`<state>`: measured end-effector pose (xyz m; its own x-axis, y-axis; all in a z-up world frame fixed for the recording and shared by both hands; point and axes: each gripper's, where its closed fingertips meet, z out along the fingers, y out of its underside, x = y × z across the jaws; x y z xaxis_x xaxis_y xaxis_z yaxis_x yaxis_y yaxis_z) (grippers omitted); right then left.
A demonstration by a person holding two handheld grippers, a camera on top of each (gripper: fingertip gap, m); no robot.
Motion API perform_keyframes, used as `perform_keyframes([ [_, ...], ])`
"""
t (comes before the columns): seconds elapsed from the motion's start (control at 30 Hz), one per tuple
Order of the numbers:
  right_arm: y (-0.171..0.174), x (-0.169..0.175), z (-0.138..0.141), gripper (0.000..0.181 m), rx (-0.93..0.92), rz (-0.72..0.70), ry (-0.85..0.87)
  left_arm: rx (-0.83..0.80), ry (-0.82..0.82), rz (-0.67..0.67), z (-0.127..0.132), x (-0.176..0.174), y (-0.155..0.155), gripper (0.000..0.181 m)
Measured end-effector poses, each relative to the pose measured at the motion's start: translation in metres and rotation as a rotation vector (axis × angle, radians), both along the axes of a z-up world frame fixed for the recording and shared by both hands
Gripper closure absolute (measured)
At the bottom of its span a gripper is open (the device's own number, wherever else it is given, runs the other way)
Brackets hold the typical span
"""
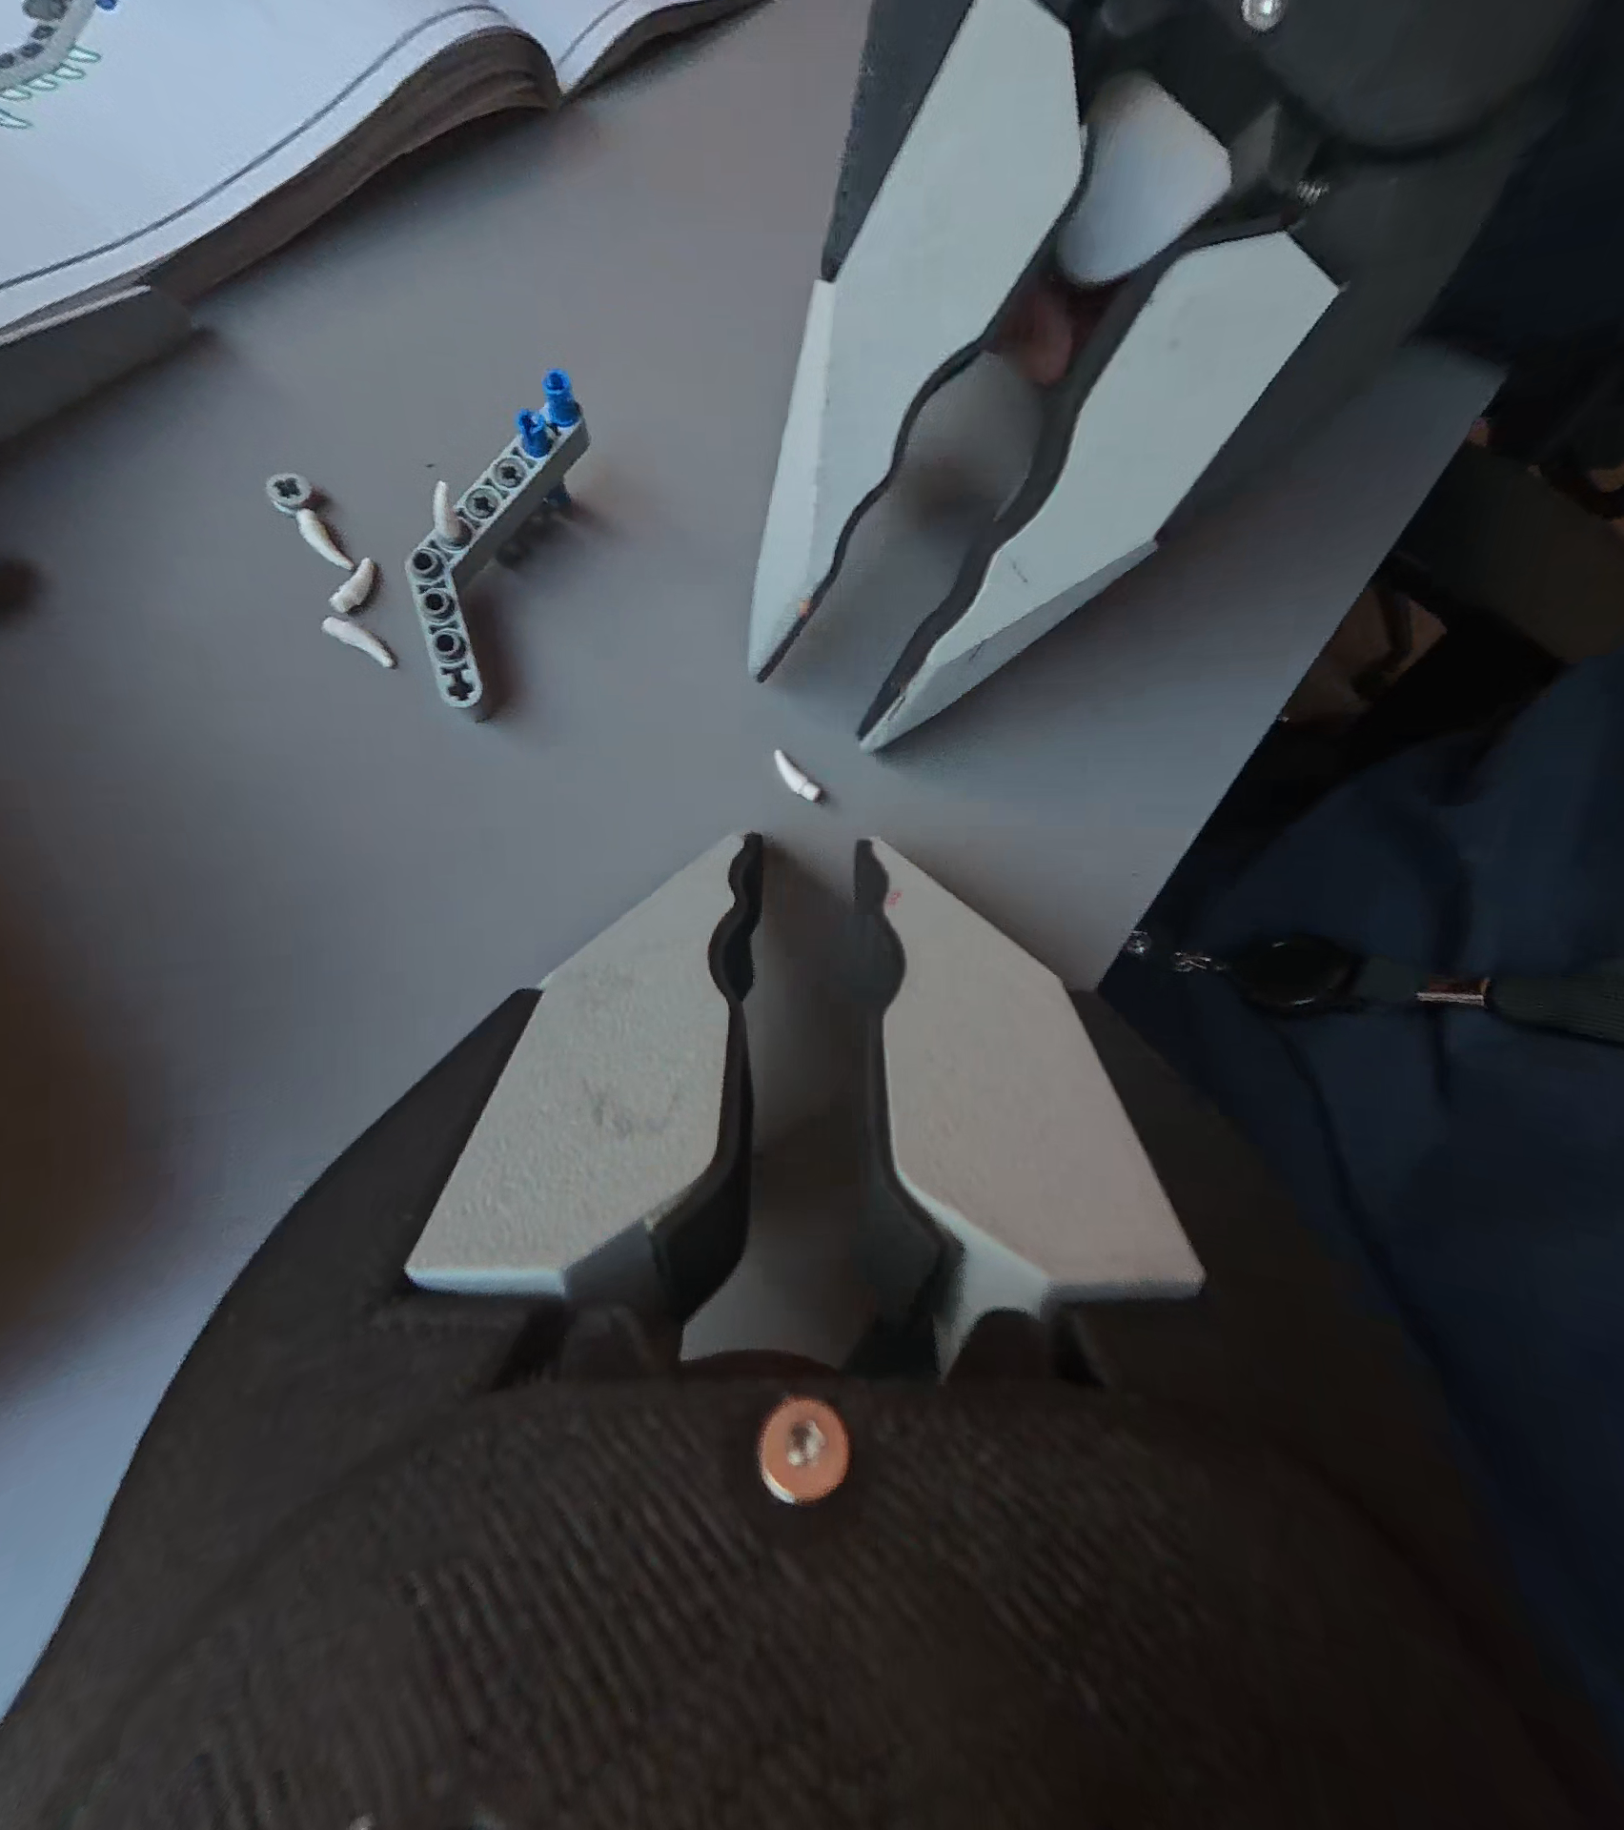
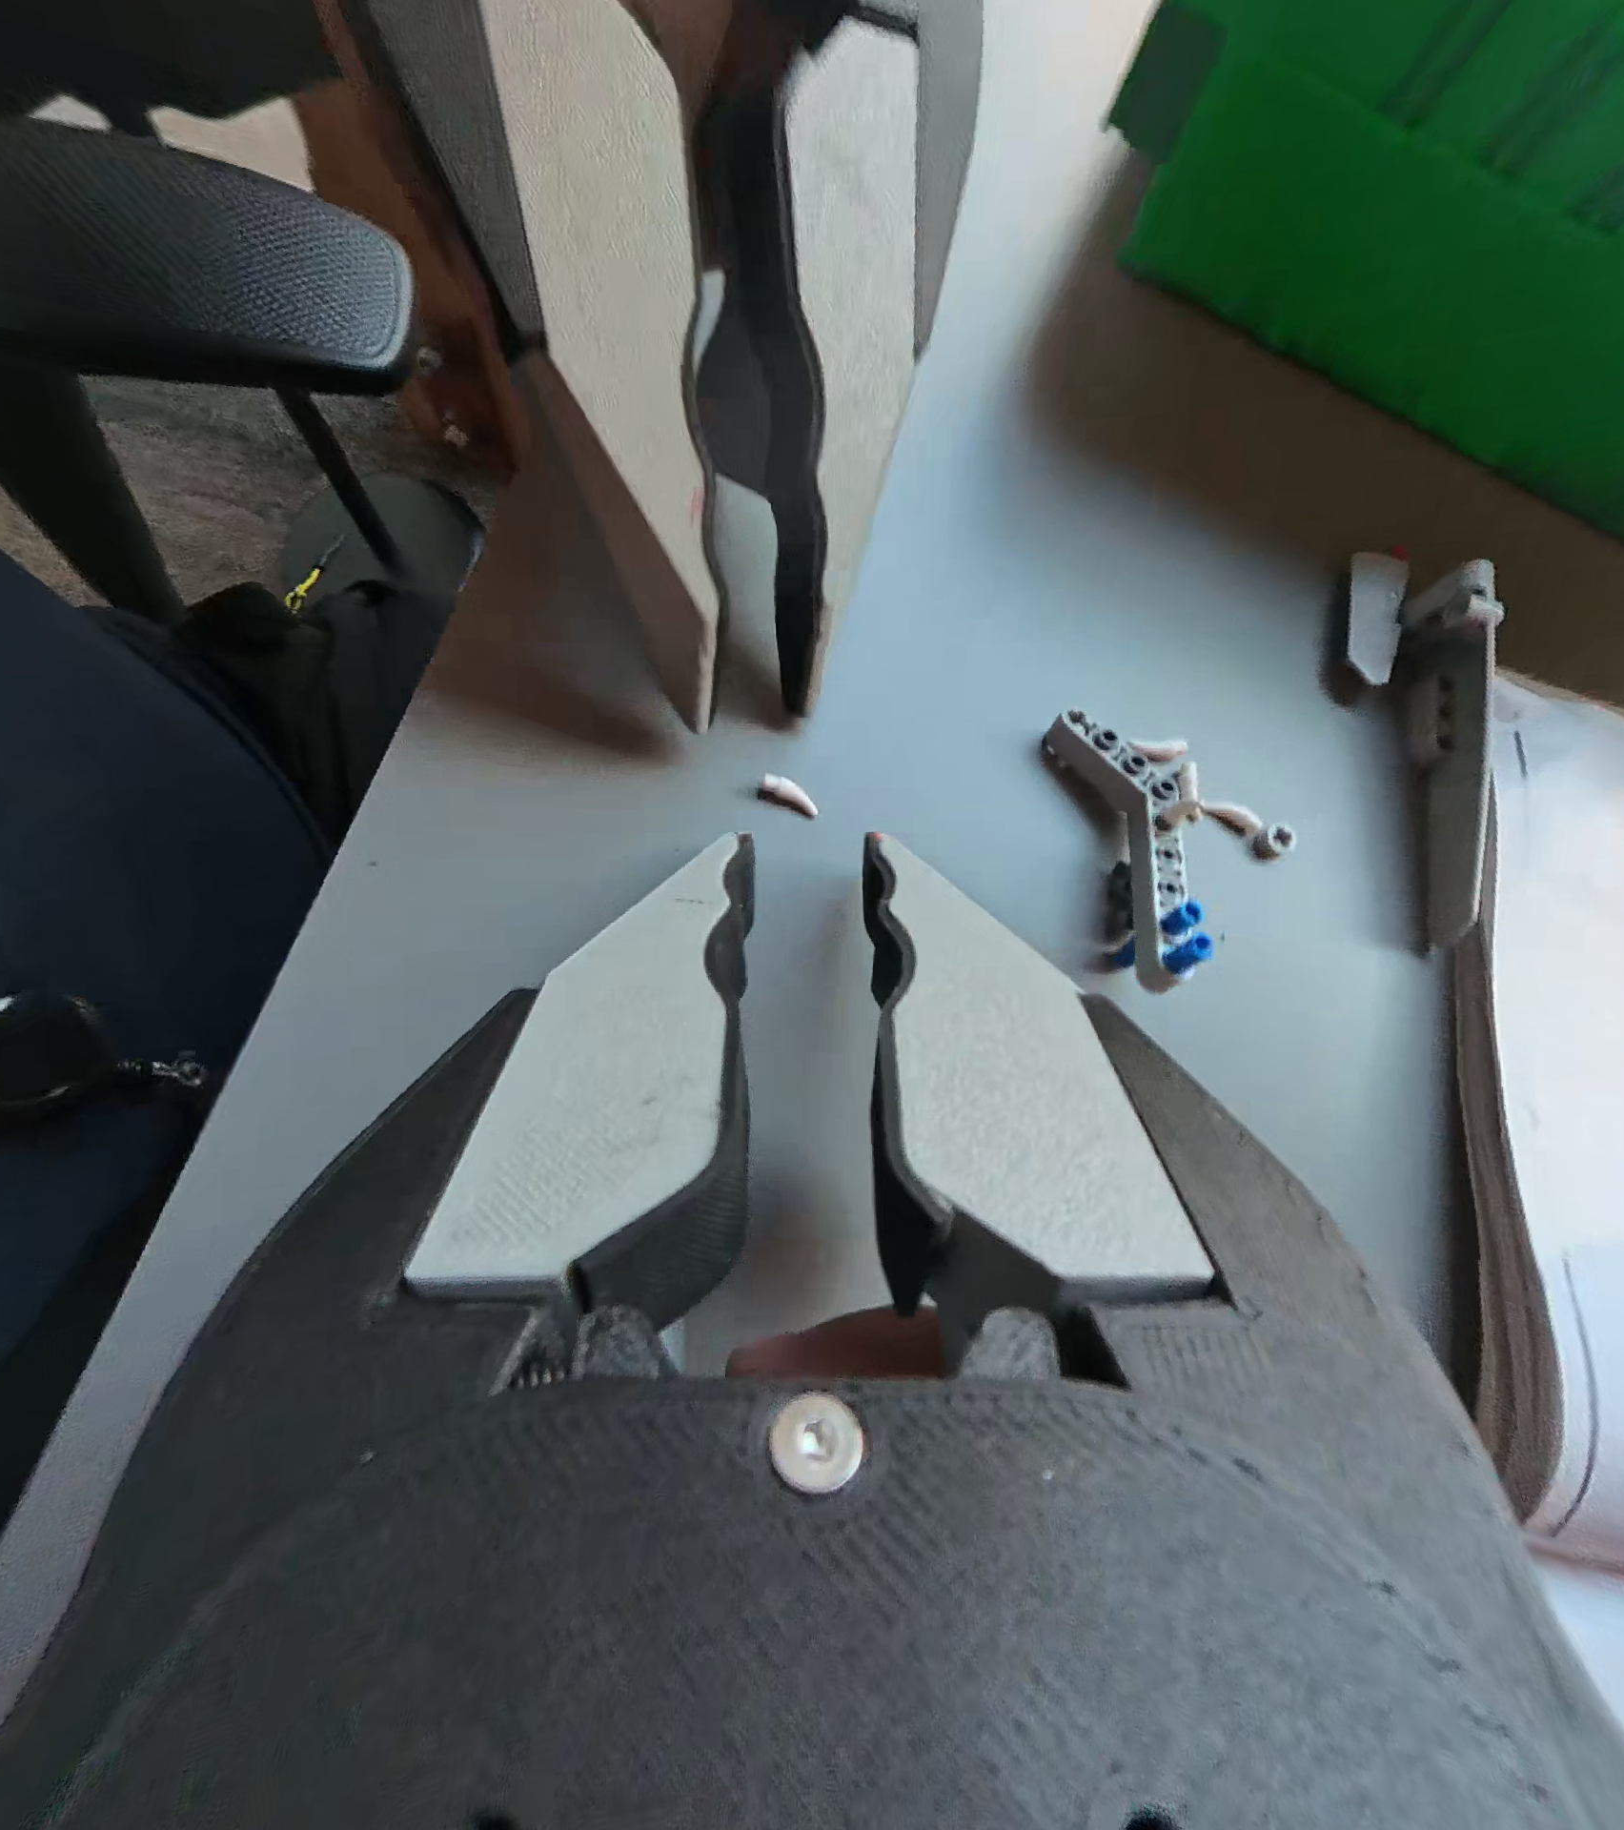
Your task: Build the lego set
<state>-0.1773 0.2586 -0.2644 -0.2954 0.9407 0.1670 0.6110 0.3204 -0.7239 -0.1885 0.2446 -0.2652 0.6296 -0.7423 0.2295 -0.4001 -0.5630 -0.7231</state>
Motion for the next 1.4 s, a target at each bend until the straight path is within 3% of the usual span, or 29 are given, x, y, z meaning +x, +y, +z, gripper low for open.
perform_keyframes([
  [0.03, 0.001, -0.001, 0.0, 0.162, 0.035, 0.03, -0.006, 0.001, -0.002, -0.004, 0.0, 0.003, 0.0, 0.168],
  [0.13, 0.002, -0.004, -0.001, 0.164, 0.115, 0.13, -0.028, -0.01, -0.013, -0.003, 0.0, 0.001, -0.003, 0.169],
  [0.23, -0.005, -0.008, -0.001, 0.176, 0.103, 0.248, -0.062, -0.014, -0.013, 0.03, -0.001, -0.006, -0.001, 0.174],
  [0.43, -0.009, -0.009, -0.006, 0.181, 0.053, 0.352, -0.147, -0.01, -0.009, 0.059, -0.001, -0.014, -0.004, 0.177],
  [0.63, -0.008, -0.01, -0.006, 0.181, 0.052, 0.293, -0.087, 0.007, -0.033, 0.059, 0.001, -0.011, -0.002, 0.175],
  [1.07, -0.004, -0.007, 0.027, 0.181, 0.604, 0.128, 0.211, -0.083, -0.233, 0.047, 0.016, 0.003, 0.004, 0.165],
  [1.2, -0.012, -0.007, 0.034, 0.181, 0.689, 0.139, 0.253, -0.122, -0.358, 0.003, 0.03, 0.014, 0.0, 0.166],
  [1.4, -0.016, -0.004, 0.038, 0.181, 0.738, 0.147, 0.272, -0.136, -0.397, -0.021, 0.035, 0.016, 0.0, 0.17],
])
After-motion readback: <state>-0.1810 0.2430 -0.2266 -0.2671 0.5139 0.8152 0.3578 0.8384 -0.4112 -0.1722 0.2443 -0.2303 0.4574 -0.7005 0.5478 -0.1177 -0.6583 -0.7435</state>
